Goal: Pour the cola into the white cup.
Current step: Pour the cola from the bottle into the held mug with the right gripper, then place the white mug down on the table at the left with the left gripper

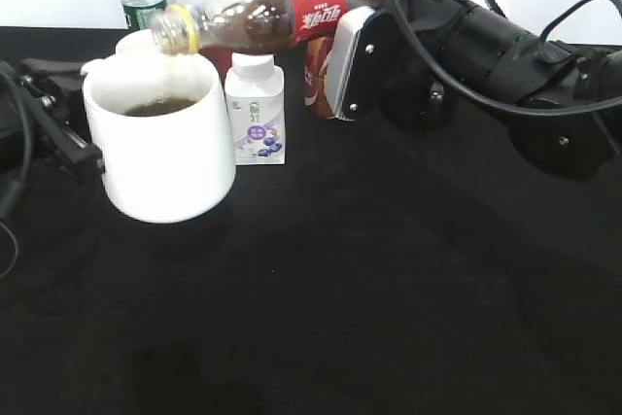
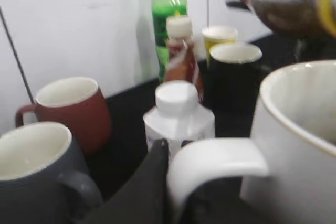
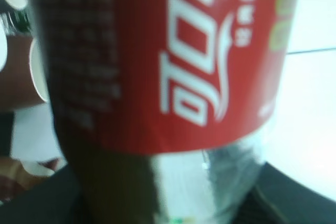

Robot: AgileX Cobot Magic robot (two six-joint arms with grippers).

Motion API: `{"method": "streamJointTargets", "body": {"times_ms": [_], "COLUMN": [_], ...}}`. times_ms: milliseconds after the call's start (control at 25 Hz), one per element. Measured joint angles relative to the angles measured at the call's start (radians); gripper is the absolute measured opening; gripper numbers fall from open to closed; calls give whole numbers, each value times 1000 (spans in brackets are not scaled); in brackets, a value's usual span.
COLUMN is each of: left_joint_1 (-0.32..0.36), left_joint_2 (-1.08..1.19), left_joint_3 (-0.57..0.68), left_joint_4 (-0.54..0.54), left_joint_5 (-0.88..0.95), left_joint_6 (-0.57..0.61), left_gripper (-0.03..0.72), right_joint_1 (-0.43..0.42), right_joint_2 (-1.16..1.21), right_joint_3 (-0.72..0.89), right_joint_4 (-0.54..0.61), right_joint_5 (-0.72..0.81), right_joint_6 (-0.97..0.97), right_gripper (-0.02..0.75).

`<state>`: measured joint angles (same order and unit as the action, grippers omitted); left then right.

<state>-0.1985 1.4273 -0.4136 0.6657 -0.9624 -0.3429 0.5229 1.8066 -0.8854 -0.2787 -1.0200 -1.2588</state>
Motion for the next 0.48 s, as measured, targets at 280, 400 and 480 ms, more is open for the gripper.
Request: {"method": "streamJointTargets", "body": {"times_ms": [280, 400, 480], "left_joint_1": [0, 0, -1], "left_joint_2": [0, 0, 0], "left_joint_3": [0, 0, 0], "left_joint_4": [-15, -30, -69], "left_joint_5": [-37, -25, 23], "left_joint_6": [0, 0, 1], "left_gripper": [35, 35, 35], "right_joint_1": [0, 0, 0], "right_joint_2": [0, 0, 0], "right_joint_3": [0, 0, 0], "right_joint_4": [-30, -31, -31], "right_joint_5": [35, 35, 35], "right_joint_6": [284, 754, 1157], "right_gripper": [385, 385, 385]}}
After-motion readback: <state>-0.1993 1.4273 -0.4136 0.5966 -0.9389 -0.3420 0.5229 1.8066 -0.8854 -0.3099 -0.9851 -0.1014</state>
